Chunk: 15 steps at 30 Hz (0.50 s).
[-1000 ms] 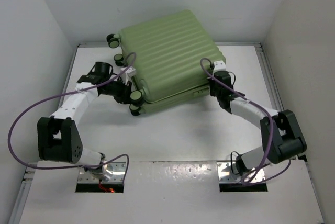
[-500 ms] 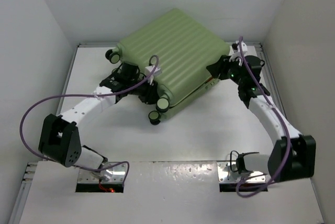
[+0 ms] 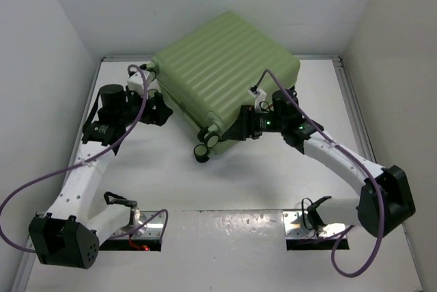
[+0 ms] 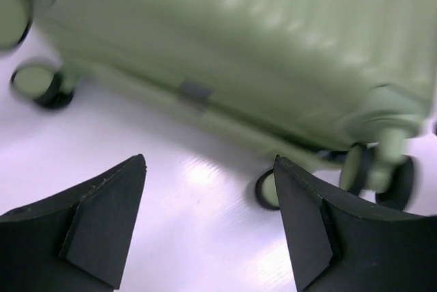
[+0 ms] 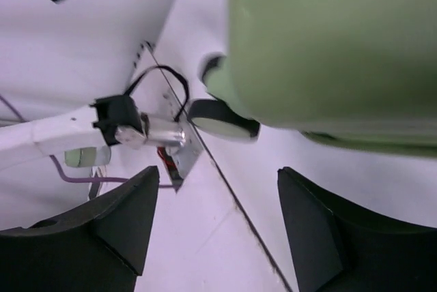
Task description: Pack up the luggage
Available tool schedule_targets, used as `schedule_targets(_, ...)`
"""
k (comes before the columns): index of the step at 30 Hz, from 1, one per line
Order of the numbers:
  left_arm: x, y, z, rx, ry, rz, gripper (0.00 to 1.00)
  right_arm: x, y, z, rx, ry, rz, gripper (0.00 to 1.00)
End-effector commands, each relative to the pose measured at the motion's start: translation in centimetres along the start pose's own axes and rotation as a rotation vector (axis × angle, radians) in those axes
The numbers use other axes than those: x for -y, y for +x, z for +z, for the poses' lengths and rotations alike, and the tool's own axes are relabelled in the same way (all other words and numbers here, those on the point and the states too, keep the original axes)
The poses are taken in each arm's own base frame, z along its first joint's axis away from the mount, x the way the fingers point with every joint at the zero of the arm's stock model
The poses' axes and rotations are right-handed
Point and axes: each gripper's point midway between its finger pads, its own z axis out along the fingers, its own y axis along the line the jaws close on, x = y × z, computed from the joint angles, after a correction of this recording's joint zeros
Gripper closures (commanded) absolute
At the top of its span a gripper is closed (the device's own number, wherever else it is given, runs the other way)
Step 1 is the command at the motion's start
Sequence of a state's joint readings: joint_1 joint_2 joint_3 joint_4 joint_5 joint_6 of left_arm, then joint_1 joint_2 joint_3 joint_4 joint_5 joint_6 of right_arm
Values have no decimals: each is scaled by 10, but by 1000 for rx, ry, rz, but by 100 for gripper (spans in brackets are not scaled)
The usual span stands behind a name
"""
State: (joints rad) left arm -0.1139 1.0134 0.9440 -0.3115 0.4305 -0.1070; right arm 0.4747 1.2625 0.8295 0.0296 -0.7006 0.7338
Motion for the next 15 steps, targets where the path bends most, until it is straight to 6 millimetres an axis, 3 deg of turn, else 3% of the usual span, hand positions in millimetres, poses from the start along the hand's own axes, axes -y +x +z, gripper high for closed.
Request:
schedule_targets(1, -33, 25, -7, -60, -135, -75, 19, 15, 15, 8, -36, 81, 30, 29)
schedule_targets(4, -68, 21, -16, -24, -274, -109, 20, 32, 13, 6, -21, 184, 1, 31)
schedule_targets(5, -81, 7, -21, 23, -317, -104, 23, 42, 13, 5, -14, 224, -22, 34)
schedule_targets(7, -104, -1, -19, 34, -380, -99, 26, 54, 16, -5, 37, 316, -84, 51)
schedule_targets(8, -114, -22, -22, 71, -406, -79, 28, 58, 18, -8, 50, 343, -101, 57)
schedule_targets(9, -131, -29, -25, 77, -453, -90, 29, 67, 24, -17, 85, 390, -116, 62)
schedule_targets(11, -158, -32, -9, 44, -462, -106, 29, 68, 28, -21, 92, 382, -135, 56)
schedule_targets(12, -161, -58, -6, 69, -399, -51, 21, 59, 35, -22, 75, 320, -163, 44)
schedule_targets(14, -171, -64, 22, -53, -248, 74, 15, 51, 39, -22, 61, 266, -212, 33)
schedule_targets(15, -165, -65, 35, -81, -144, 102, 12, 49, 44, -22, 44, 247, -211, 31)
